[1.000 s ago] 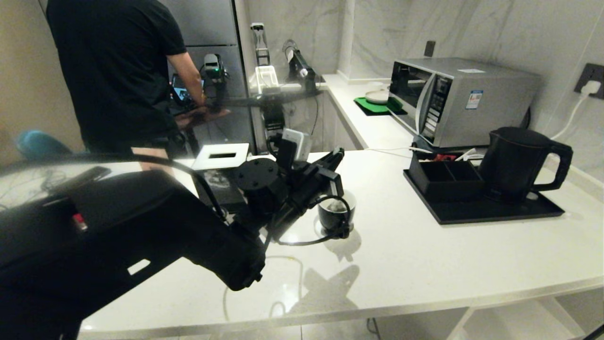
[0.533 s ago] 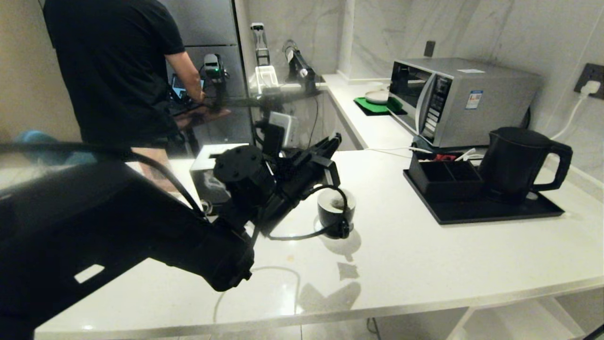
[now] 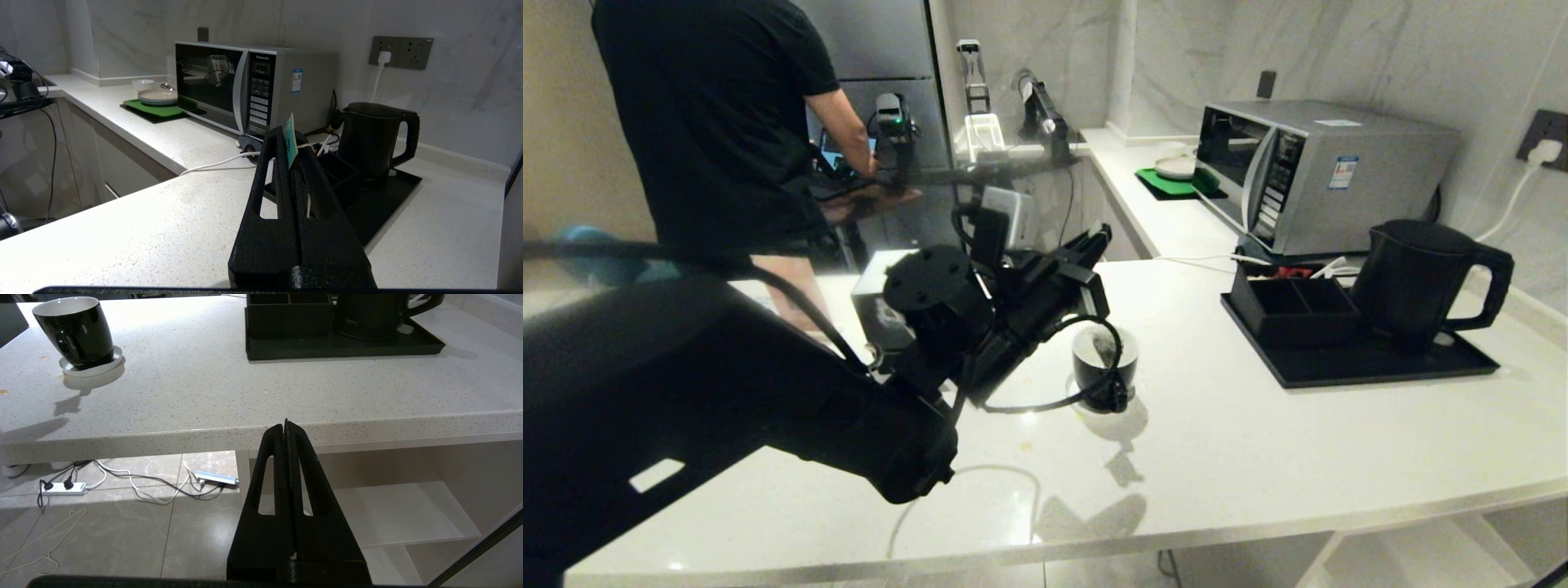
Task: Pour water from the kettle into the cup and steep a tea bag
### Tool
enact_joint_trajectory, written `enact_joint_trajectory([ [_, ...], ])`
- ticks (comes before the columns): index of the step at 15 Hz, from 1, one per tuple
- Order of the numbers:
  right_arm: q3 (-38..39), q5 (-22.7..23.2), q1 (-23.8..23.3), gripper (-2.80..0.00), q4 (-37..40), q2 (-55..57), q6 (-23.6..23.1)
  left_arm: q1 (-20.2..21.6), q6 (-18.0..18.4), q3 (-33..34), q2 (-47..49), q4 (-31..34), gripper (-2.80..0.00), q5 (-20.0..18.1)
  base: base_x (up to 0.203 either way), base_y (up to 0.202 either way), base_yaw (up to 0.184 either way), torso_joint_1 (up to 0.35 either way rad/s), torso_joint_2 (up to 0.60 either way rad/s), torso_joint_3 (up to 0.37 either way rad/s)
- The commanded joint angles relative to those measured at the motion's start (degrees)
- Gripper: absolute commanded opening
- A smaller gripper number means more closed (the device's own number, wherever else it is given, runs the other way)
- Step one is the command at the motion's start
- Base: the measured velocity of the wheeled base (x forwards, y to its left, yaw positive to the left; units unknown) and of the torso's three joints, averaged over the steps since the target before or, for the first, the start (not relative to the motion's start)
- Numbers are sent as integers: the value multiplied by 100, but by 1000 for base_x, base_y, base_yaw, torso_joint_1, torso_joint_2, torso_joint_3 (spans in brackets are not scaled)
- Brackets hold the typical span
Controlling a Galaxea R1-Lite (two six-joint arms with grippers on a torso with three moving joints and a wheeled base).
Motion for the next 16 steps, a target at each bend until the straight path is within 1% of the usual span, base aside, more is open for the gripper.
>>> enact_joint_trajectory([
  [1, 0, 0, 2, -280, -1, -2, 0, 14, -7, 1, 52, -51, -280, -6, 0, 0, 0, 0, 0, 0],
  [16, 0, -1, 2, -280, -1, 5, 0, 76, -7, -60, 982, -165, -280, -15, 0, 0, 0, 0, 0, 0],
])
